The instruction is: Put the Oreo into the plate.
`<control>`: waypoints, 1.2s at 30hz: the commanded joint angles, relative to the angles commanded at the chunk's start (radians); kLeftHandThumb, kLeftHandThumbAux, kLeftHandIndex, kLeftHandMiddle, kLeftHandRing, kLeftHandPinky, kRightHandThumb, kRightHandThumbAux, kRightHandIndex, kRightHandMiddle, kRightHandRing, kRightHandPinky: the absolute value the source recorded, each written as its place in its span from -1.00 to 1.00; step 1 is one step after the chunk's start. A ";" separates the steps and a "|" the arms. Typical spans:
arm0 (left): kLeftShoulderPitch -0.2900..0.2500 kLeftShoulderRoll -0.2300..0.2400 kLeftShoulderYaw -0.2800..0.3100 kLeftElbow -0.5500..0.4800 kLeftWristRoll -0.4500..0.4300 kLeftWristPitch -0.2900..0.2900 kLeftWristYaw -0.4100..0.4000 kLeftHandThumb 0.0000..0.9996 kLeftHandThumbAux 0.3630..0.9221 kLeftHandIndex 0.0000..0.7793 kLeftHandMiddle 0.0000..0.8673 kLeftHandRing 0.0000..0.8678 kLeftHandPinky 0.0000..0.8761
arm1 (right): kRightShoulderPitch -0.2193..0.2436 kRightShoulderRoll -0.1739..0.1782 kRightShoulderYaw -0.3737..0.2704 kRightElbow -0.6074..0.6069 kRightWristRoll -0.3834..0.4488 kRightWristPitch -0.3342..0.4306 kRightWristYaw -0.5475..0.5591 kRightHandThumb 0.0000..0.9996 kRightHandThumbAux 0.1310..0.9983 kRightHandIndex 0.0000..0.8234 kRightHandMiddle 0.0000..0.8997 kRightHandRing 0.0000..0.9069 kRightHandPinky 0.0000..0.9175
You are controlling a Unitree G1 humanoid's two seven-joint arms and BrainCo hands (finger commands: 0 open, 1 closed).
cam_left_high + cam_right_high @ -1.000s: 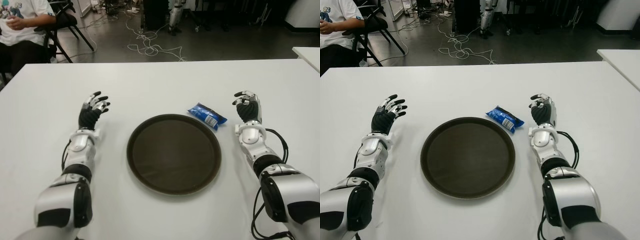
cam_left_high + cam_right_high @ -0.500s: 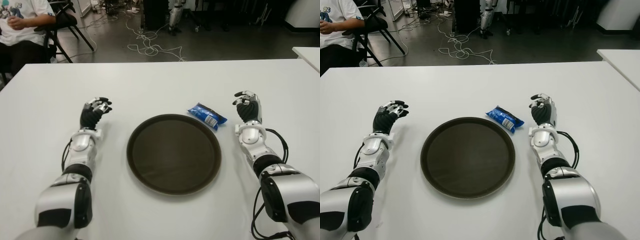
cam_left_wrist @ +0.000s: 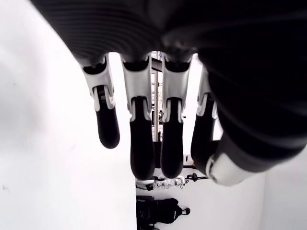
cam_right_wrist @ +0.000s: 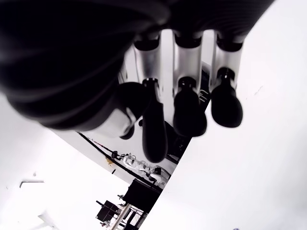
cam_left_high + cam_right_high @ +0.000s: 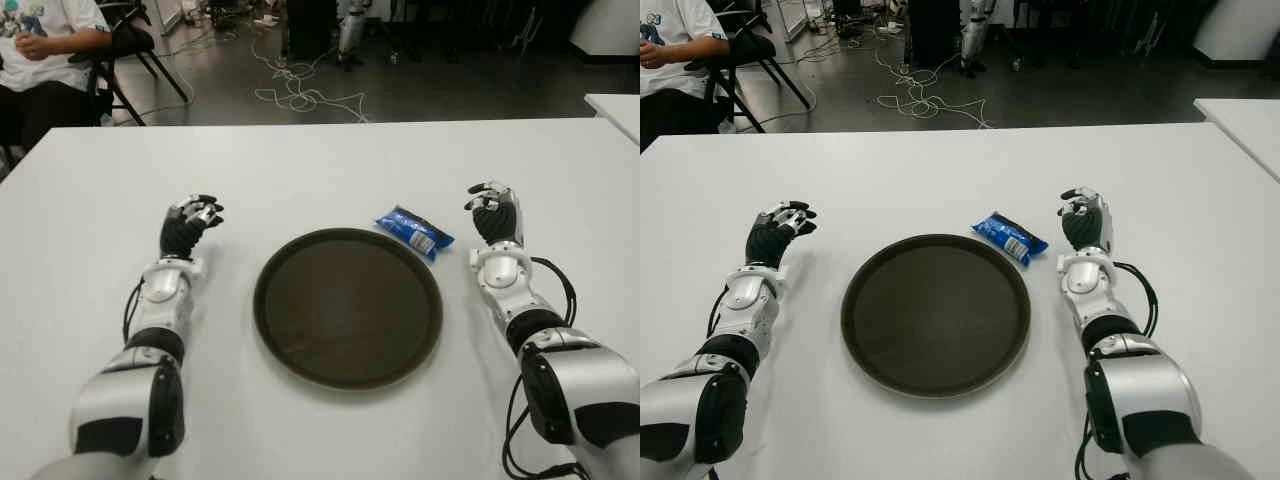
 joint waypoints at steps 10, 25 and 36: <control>0.001 -0.001 0.000 0.000 -0.002 -0.004 -0.003 0.66 0.11 0.06 0.11 0.16 0.12 | -0.001 0.001 -0.001 0.000 0.003 0.001 0.005 0.70 0.25 0.02 0.30 0.65 0.61; 0.000 -0.003 0.004 0.002 -0.007 -0.006 -0.005 0.66 0.11 0.04 0.13 0.17 0.12 | -0.002 0.001 0.003 0.002 -0.002 0.015 -0.005 0.70 0.25 0.01 0.29 0.64 0.59; 0.002 -0.002 0.005 0.001 -0.008 -0.006 -0.009 0.66 0.11 0.04 0.13 0.16 0.12 | -0.003 0.002 0.005 0.002 -0.001 0.016 0.000 0.70 0.25 0.02 0.30 0.64 0.60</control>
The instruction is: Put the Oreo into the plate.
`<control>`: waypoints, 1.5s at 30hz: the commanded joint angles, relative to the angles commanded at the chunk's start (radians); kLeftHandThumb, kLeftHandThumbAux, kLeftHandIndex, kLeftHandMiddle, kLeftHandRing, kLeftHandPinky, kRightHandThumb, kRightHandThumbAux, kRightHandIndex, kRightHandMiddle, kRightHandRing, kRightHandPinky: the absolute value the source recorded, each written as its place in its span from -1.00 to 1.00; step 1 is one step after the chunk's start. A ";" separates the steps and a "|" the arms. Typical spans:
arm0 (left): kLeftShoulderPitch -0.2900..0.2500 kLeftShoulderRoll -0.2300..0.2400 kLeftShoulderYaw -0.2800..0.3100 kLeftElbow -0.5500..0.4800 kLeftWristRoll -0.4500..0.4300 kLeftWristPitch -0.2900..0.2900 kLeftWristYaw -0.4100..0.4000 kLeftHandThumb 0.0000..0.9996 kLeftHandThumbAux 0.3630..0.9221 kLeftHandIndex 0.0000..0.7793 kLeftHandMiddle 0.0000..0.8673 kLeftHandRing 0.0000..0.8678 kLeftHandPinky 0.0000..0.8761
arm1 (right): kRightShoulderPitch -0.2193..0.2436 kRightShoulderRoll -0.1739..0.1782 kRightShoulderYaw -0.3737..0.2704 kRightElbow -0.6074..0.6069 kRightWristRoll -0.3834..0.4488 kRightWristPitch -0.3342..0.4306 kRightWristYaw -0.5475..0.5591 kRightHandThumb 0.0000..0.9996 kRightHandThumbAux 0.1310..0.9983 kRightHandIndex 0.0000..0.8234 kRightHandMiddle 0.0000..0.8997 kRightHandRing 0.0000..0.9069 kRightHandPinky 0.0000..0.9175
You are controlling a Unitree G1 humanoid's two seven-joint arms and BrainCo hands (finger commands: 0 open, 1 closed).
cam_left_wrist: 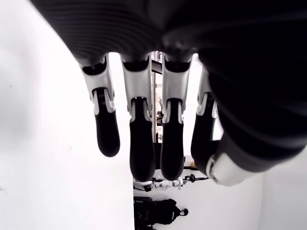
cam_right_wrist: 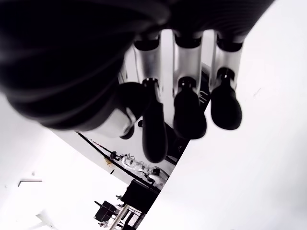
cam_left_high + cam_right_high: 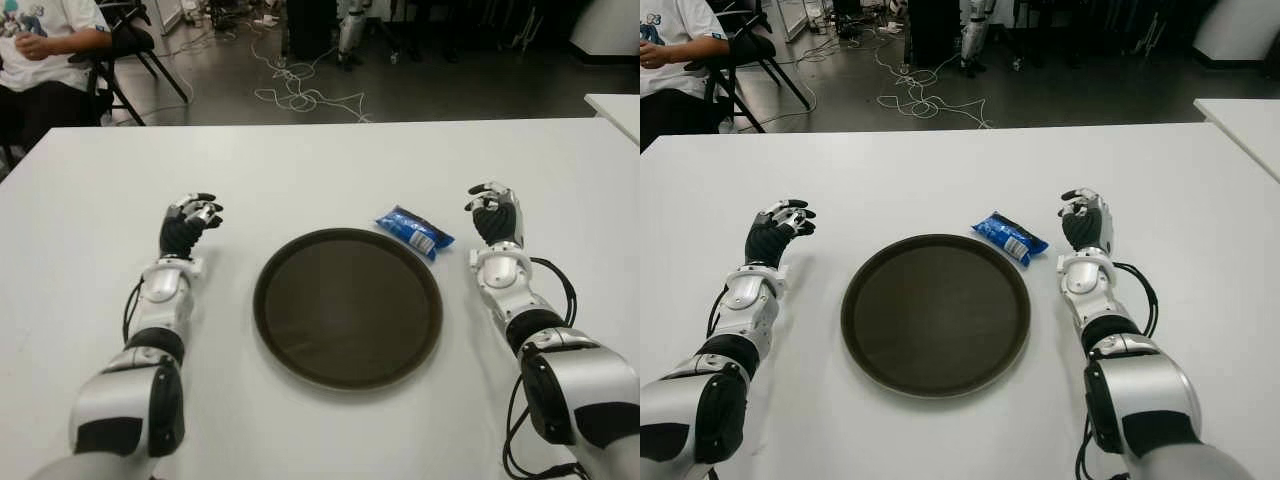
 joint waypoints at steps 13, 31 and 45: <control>0.002 0.001 0.002 0.001 -0.002 0.006 -0.004 0.66 0.11 0.04 0.13 0.16 0.13 | 0.003 0.002 -0.004 -0.002 0.005 -0.009 0.007 0.70 0.25 0.02 0.28 0.65 0.61; 0.000 -0.005 0.008 -0.002 -0.010 0.001 -0.008 0.66 0.11 0.03 0.13 0.15 0.11 | 0.003 0.003 -0.017 -0.001 0.015 -0.012 0.026 0.70 0.25 0.02 0.32 0.64 0.59; 0.000 -0.006 0.004 -0.002 -0.004 0.008 0.001 0.66 0.11 0.03 0.13 0.15 0.11 | 0.005 0.002 -0.017 0.001 0.014 -0.009 0.036 0.69 0.26 0.01 0.33 0.61 0.53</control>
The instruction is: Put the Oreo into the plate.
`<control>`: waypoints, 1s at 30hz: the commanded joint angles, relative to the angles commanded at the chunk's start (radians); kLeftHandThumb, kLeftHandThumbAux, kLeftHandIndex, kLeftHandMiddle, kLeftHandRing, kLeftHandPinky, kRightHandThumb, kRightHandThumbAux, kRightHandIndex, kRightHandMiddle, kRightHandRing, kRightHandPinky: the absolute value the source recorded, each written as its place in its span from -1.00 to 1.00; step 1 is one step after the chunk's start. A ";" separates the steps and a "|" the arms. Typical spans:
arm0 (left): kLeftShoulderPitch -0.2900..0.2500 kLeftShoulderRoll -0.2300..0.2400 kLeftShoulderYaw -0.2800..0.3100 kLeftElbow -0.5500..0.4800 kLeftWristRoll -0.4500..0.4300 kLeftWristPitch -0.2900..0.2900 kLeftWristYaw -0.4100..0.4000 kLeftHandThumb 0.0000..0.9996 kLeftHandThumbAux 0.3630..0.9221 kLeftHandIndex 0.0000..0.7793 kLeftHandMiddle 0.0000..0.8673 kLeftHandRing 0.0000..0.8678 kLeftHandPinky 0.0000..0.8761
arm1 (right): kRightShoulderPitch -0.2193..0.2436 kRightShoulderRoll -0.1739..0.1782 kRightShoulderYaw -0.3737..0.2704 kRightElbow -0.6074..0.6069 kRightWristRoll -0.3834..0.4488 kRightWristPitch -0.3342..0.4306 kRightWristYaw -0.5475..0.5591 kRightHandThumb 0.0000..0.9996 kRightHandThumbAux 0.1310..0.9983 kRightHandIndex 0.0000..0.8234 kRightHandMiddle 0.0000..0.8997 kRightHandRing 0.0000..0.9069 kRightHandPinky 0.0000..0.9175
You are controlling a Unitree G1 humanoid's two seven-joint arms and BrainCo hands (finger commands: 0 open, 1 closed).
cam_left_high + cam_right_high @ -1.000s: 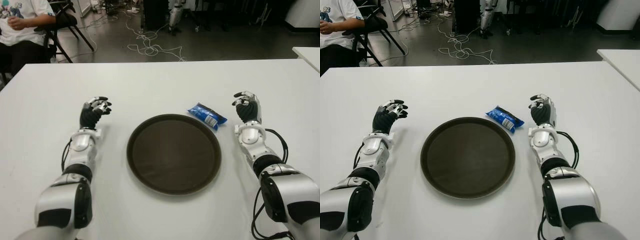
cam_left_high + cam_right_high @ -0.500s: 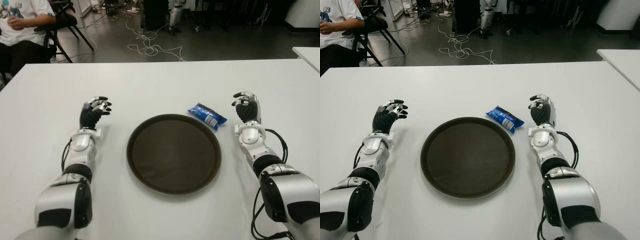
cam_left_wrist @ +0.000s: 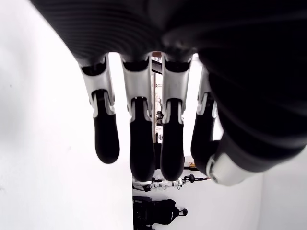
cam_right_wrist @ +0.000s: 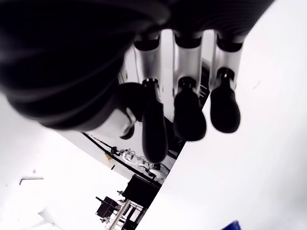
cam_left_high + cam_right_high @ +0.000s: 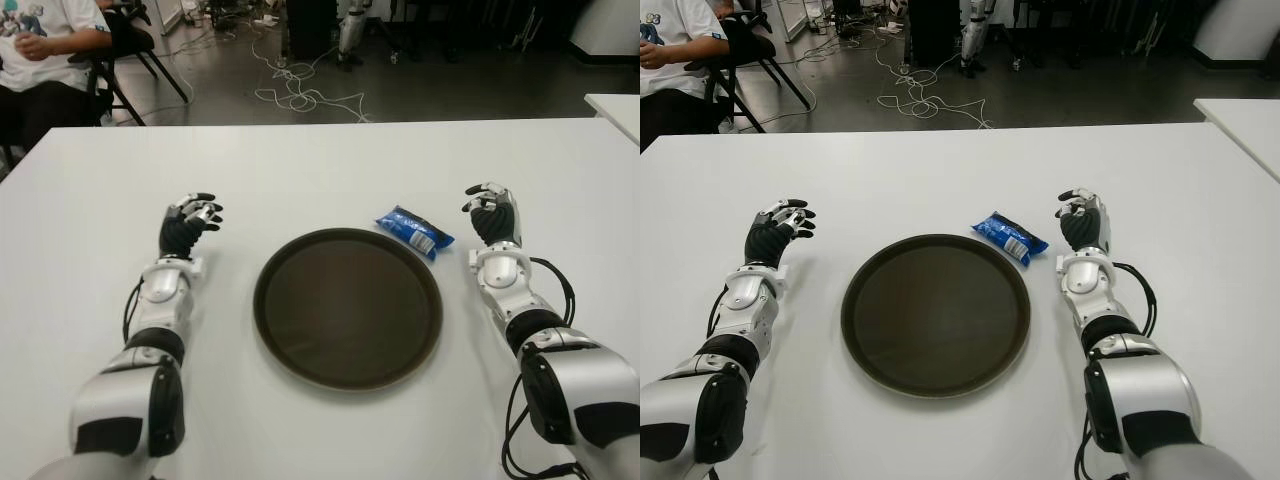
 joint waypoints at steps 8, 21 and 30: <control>0.001 -0.001 -0.001 -0.001 0.000 -0.002 -0.001 0.66 0.11 0.04 0.12 0.13 0.09 | 0.001 0.000 0.000 0.000 0.001 0.003 0.007 0.69 0.26 0.01 0.34 0.60 0.52; 0.001 -0.004 0.000 -0.001 -0.002 -0.008 -0.005 0.66 0.11 0.04 0.13 0.14 0.11 | 0.000 0.000 -0.007 0.002 0.008 0.012 0.020 0.68 0.27 -0.03 0.29 0.50 0.47; 0.000 -0.006 0.000 0.000 -0.002 -0.004 -0.005 0.66 0.11 0.03 0.14 0.14 0.13 | 0.001 0.005 -0.043 0.000 0.046 -0.012 0.067 0.65 0.29 -0.04 0.06 0.04 -0.02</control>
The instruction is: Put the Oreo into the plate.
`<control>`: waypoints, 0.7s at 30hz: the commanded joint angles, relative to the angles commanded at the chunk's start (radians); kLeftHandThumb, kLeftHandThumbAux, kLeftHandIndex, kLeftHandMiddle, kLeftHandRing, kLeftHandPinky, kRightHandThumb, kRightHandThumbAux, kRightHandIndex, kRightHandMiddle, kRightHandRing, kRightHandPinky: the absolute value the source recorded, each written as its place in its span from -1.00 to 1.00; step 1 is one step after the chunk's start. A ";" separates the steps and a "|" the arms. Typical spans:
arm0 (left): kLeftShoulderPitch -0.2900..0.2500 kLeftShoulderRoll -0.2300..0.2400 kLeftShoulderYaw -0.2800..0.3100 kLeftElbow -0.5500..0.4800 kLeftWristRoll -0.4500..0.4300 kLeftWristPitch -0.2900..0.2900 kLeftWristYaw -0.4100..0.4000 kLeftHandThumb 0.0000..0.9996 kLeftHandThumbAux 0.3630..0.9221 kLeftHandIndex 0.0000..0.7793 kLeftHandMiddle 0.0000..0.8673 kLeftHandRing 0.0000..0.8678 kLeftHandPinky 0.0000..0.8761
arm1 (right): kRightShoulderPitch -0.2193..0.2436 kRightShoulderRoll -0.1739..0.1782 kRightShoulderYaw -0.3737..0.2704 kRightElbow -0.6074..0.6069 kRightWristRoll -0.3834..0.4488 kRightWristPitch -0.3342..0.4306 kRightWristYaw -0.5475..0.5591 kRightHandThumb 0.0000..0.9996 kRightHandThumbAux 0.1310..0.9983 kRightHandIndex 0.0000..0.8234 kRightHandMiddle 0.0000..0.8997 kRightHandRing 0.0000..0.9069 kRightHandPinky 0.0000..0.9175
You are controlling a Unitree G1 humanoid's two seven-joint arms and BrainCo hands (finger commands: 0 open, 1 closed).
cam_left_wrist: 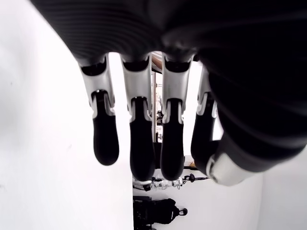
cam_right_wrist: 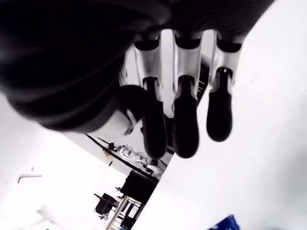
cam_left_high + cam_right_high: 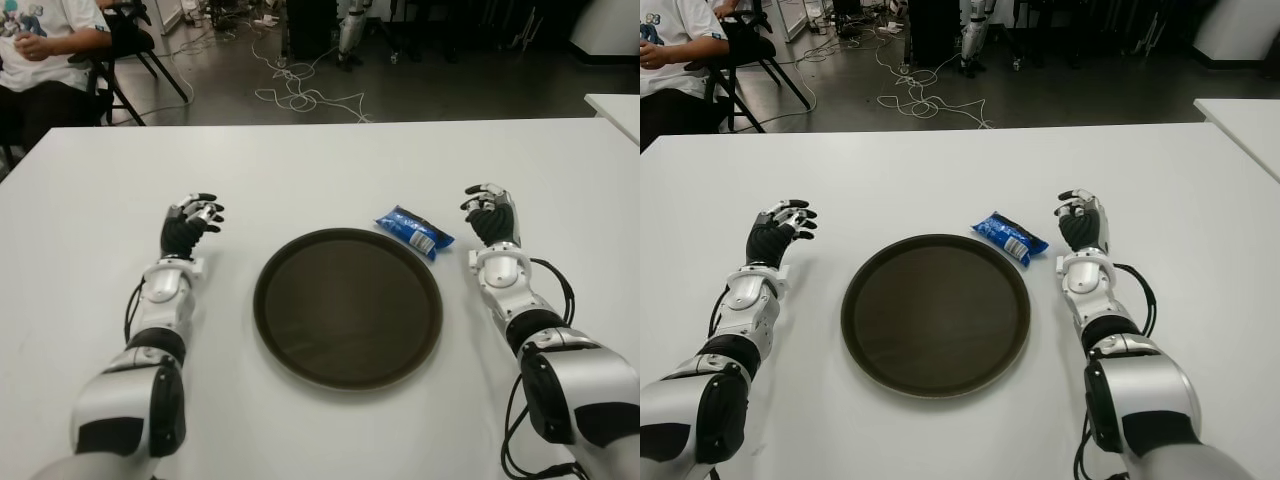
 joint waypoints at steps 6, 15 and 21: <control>-0.001 0.001 -0.002 0.001 0.002 -0.002 -0.003 0.66 0.11 0.03 0.14 0.15 0.12 | -0.006 -0.005 -0.016 -0.001 0.017 -0.021 0.036 0.44 0.36 -0.02 -0.16 -0.19 -0.26; 0.001 0.000 -0.008 -0.002 0.010 -0.002 0.010 0.66 0.12 0.01 0.16 0.16 0.12 | -0.034 -0.026 -0.004 -0.010 -0.002 -0.033 0.033 -0.57 0.37 -0.30 -0.35 -0.35 -0.43; 0.004 -0.001 -0.010 -0.003 0.011 -0.003 0.017 0.66 0.12 0.01 0.15 0.17 0.11 | -0.049 -0.038 0.005 -0.013 -0.011 -0.034 0.030 -0.76 0.40 -0.38 -0.35 -0.35 -0.41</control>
